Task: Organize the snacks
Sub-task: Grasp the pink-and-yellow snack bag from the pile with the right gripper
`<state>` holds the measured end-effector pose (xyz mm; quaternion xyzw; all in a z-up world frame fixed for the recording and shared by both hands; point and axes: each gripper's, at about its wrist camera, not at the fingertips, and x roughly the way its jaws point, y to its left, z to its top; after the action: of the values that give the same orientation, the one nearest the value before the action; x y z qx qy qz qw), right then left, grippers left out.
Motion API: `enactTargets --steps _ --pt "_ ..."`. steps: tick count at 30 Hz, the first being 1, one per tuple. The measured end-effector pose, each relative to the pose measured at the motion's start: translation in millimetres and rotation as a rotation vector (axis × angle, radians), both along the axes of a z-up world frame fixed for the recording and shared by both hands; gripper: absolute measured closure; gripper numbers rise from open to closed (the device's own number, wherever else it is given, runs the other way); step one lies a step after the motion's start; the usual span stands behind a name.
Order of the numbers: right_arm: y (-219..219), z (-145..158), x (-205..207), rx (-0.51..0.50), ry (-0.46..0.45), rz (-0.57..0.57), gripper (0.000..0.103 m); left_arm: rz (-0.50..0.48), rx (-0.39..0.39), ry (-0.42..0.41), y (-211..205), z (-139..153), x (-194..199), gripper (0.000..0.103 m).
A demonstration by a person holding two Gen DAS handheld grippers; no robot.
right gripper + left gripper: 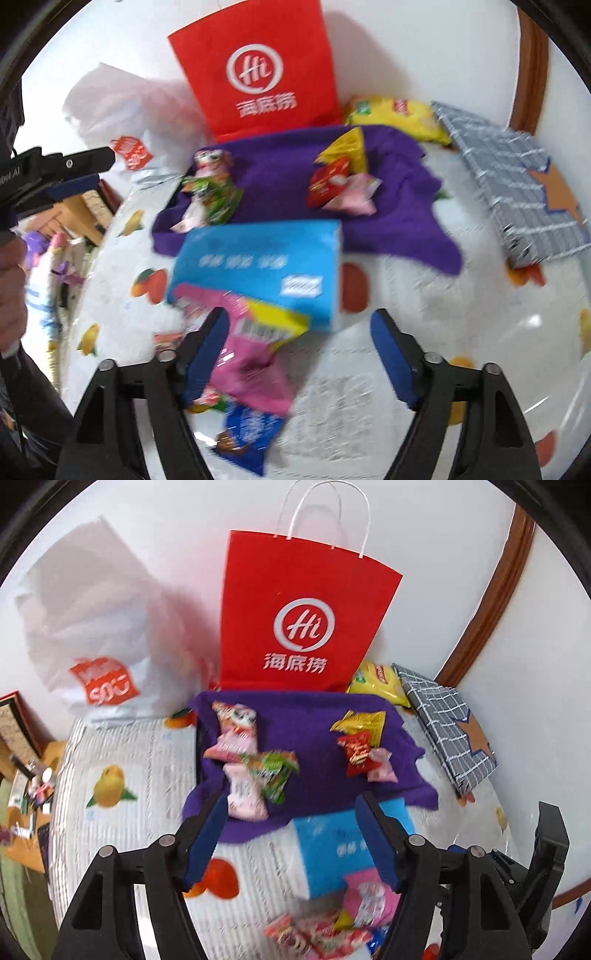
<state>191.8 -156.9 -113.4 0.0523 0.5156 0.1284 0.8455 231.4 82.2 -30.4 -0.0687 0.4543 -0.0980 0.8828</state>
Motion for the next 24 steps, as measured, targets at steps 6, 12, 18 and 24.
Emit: enactTargets --steps 6,12,18,24 --pt "31.2 -14.9 -14.9 0.051 0.024 0.039 0.019 0.025 -0.006 0.015 20.1 -8.7 -29.8 0.032" --pt "57.6 -35.6 -11.5 0.023 0.059 0.029 0.019 0.052 -0.021 0.026 42.9 -24.1 -50.7 0.032" --pt "65.2 -47.2 -6.4 0.009 0.056 -0.007 0.02 0.079 -0.032 0.068 58.3 -45.8 -63.3 0.032" --pt "55.6 -31.2 -15.3 0.043 0.006 -0.002 0.034 0.077 -0.042 0.122 56.3 -70.2 -76.8 0.032"
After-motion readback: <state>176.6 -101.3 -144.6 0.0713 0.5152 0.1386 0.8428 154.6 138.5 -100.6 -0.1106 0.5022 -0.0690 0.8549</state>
